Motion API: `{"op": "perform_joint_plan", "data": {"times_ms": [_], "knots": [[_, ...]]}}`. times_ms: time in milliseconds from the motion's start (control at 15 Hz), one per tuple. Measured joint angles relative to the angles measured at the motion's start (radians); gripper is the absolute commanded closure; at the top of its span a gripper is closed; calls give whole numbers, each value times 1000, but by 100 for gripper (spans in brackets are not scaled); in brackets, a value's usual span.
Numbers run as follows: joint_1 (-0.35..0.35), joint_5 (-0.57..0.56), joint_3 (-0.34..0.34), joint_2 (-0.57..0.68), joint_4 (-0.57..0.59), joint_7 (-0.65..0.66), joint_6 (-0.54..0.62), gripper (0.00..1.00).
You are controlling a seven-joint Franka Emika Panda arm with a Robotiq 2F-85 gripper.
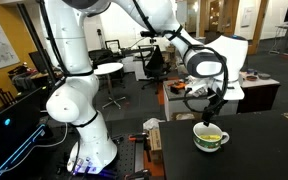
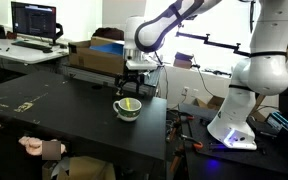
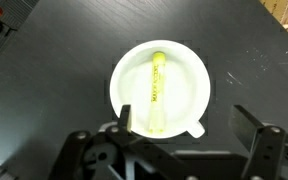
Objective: Put the yellow sharpie on the table
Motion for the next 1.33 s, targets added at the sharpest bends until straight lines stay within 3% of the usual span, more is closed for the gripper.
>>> {"op": "perform_joint_plan", "data": {"times_ms": [1067,1333], "knots": [[3,-2,-23,149,78,-5,25,0],[6,-3,-26,167,83,-5,28,5]]}}
